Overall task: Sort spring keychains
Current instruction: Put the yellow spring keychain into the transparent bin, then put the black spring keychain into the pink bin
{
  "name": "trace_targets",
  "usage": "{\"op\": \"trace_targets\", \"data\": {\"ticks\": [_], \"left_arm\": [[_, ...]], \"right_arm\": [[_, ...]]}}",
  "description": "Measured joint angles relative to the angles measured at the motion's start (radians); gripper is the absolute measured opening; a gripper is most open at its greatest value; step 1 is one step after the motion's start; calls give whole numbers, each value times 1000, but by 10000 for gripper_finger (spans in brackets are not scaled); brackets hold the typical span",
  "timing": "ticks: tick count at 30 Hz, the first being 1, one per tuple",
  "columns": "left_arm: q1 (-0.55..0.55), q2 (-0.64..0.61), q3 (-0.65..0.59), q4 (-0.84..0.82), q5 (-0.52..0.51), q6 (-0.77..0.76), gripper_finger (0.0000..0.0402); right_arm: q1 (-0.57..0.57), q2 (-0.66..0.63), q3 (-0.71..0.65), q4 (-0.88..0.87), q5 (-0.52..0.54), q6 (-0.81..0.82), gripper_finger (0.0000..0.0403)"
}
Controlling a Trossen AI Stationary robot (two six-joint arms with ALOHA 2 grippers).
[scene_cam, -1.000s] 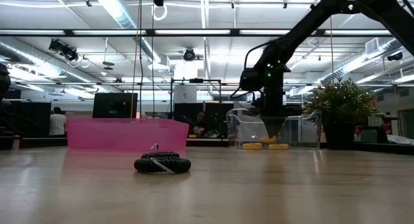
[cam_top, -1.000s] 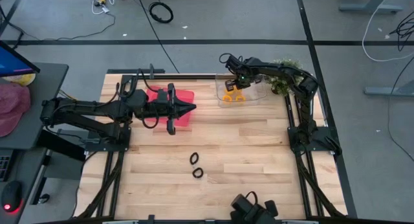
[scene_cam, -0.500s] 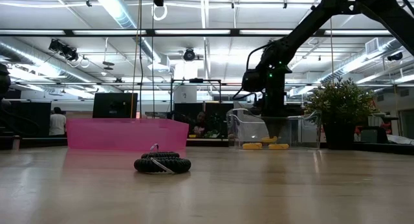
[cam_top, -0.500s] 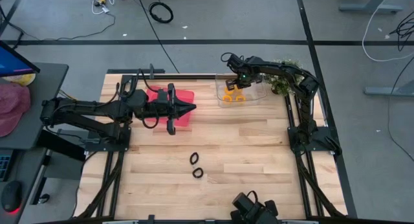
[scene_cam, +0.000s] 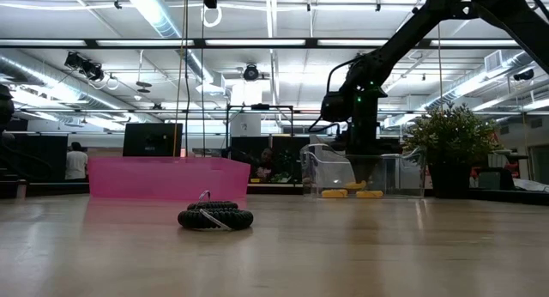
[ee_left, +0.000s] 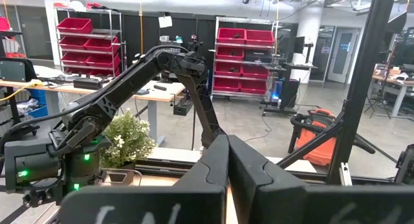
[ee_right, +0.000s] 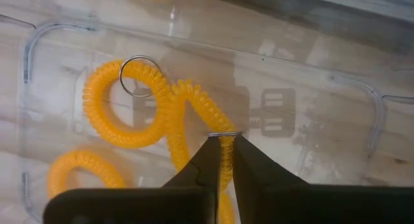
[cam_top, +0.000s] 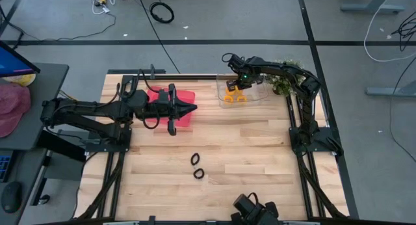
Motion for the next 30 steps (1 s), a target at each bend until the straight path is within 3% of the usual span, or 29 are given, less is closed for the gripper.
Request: {"op": "trace_targets", "data": {"ticks": [4, 14, 19, 24, 30], "left_arm": [[0, 0, 0, 0, 0, 0, 7], [0, 0, 0, 0, 0, 1, 7], [0, 0, 0, 0, 0, 1, 7], [0, 0, 0, 0, 0, 2, 7], [0, 0, 0, 0, 0, 3, 7]], "right_arm": [[4, 0, 0, -5, 0, -2, 42], [27, -1, 0, -10, 0, -34, 140], [30, -33, -1, -11, 0, -36, 164], [32, -103, -1, -40, 1, -56, 148], [53, -214, -1, -88, 5, -70, 70]]}}
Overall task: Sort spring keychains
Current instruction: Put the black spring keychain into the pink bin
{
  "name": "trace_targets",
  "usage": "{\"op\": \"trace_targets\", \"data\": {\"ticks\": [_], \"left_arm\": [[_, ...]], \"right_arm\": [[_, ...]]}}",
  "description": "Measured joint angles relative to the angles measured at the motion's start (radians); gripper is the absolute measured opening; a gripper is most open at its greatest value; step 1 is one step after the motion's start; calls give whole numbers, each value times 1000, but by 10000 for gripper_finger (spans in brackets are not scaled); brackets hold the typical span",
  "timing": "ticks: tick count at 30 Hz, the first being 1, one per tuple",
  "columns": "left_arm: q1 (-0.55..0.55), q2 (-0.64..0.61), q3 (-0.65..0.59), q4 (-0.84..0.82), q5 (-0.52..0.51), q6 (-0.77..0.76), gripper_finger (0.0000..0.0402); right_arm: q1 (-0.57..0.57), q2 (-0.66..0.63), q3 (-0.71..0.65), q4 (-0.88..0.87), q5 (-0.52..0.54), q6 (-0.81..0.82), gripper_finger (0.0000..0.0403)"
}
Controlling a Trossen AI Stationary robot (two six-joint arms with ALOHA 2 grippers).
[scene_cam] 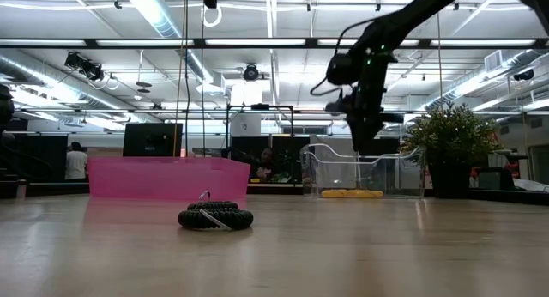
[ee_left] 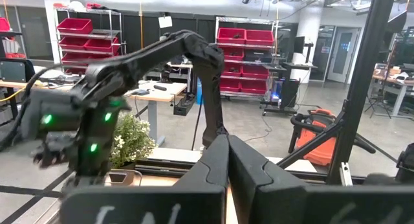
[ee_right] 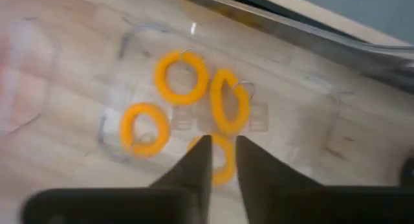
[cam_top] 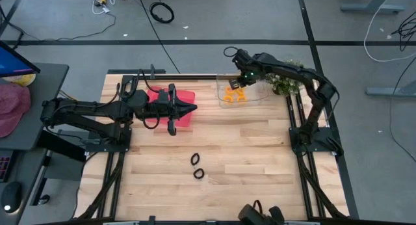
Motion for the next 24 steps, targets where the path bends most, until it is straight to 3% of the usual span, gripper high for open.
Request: {"op": "trace_targets", "data": {"ticks": [4, 17, 24], "left_arm": [[0, 0, 0, 0, 0, 0, 7], [0, 0, 0, 1, 0, 0, 7], [0, 0, 0, 1, 0, -1, 7]], "right_arm": [[29, -97, 0, -45, 11, -41, 9], [190, -473, 0, -79, -13, -101, 3], [363, -644, 1, 1, -30, -155, 2]]}}
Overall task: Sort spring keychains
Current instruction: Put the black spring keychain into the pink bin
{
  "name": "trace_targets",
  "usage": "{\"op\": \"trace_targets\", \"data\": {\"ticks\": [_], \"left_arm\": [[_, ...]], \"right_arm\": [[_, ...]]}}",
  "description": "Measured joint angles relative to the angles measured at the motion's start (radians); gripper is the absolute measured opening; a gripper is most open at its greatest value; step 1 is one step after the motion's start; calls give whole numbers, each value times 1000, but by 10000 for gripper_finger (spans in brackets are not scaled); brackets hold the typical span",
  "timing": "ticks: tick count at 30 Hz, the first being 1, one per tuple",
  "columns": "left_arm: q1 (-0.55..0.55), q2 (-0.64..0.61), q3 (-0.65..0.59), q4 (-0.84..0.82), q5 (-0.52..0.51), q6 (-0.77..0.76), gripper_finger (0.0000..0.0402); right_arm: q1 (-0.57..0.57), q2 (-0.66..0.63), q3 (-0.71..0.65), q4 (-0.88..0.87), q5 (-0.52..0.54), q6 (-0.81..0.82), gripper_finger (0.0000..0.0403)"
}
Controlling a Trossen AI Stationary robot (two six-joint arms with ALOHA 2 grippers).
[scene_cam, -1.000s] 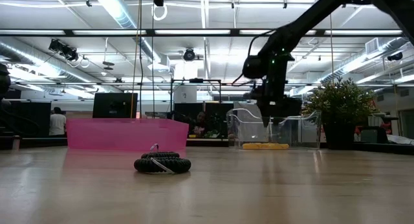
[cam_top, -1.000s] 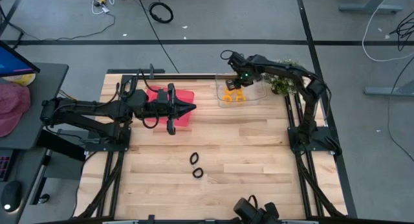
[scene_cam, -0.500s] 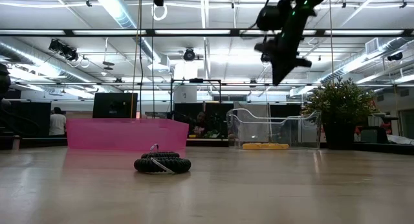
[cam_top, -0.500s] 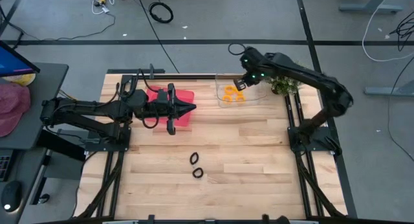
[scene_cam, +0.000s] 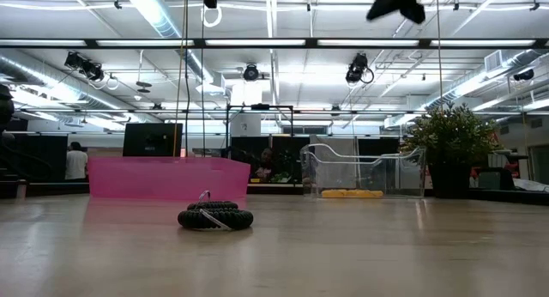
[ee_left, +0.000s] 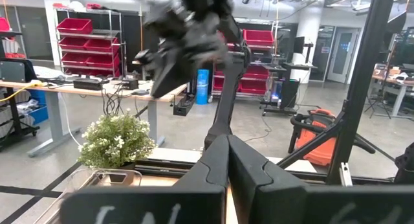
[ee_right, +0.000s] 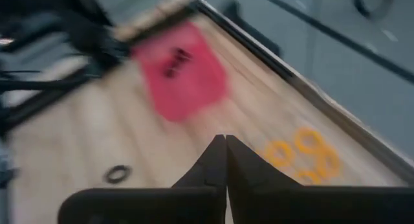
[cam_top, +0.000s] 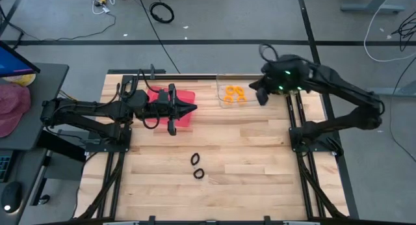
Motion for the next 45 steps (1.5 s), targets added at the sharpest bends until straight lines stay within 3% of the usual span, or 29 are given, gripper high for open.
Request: {"op": "trace_targets", "data": {"ticks": [8, 19, 33, 40, 45], "left_arm": [[0, 0, 0, 1, 0, -2, 7], [0, 0, 0, 41, 0, -10, 7], [0, 0, 0, 50, 31, -11, 7], [-6, -1, 0, 55, 45, -4, 7], [-20, -1, 0, 57, 44, -2, 7]], "right_arm": [[237, -85, 0, 199, -19, -37, 1], [483, -69, 0, 347, -42, -90, 0], [506, 70, 0, 582, -34, -207, 0], [498, 155, 0, 817, -45, -322, 0], [464, 207, 0, 842, -44, -322, 0]]}}
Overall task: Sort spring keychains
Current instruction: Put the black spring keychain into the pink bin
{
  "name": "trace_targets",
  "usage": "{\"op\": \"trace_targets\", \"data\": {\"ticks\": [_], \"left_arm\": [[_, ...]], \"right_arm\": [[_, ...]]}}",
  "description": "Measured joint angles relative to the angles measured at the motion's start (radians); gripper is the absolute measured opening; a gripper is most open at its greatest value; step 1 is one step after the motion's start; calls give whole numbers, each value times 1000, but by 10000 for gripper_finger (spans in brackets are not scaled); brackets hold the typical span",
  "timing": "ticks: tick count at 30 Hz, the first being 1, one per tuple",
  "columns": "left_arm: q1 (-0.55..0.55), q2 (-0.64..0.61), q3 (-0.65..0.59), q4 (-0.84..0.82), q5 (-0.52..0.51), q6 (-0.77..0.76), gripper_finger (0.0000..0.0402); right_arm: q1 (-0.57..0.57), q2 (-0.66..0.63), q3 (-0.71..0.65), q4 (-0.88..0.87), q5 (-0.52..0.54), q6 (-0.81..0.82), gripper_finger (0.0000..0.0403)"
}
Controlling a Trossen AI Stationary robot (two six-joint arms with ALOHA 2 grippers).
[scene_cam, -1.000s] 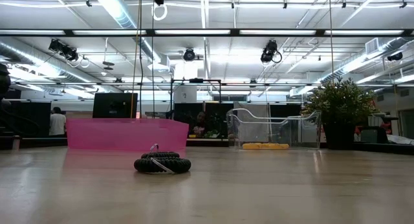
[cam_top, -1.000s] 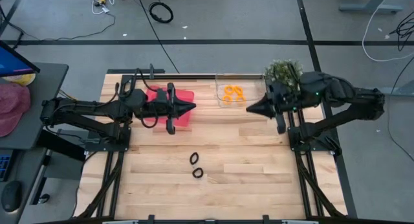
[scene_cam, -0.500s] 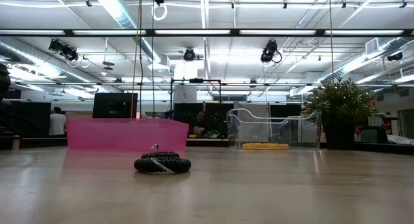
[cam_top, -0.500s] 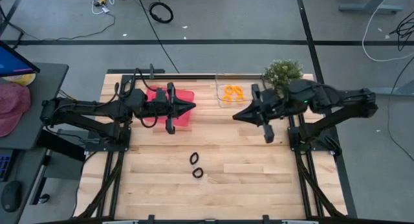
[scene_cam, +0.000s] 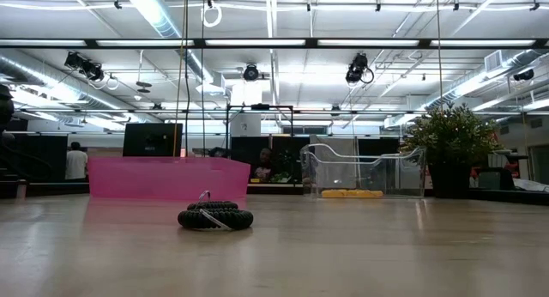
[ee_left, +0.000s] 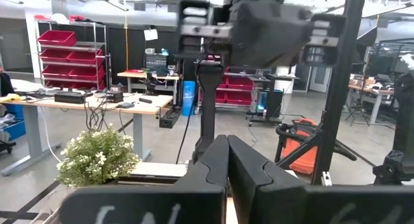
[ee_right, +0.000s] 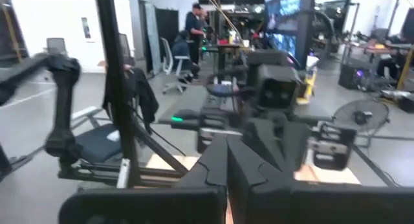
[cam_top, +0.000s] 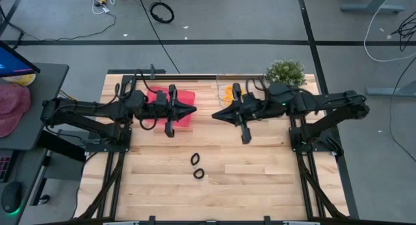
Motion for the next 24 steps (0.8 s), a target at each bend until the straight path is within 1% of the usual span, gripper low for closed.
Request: {"op": "trace_targets", "data": {"ticks": [6, 10, 12, 14, 16, 20, 22, 24], "left_arm": [[-17, 0, 0, -1, -20, 9, 7], [-17, -3, 3, -6, -22, 0, 7], [-20, -3, 21, -26, -22, 1, 6], [-26, -3, 62, -81, -24, 2, 5], [-33, -3, 131, -214, -35, 1, 3], [-54, 15, 330, -627, -63, 1, 3], [-70, 32, 419, -814, -64, -2, 4], [-93, 55, 503, -941, -65, -21, 4]], "right_arm": [[-31, 27, 0, -3, -2, 1, 0], [-44, 24, 0, -17, -22, 5, 0], [-48, 21, 0, -35, -25, 11, 0], [-52, 17, 0, -48, -26, 17, 0], [-54, 15, 0, -66, -26, 22, 0], [-54, 14, 0, -116, -30, 29, 0], [-54, 14, 0, -155, -57, 40, 0], [-54, 14, 0, -213, -80, 54, 0]]}}
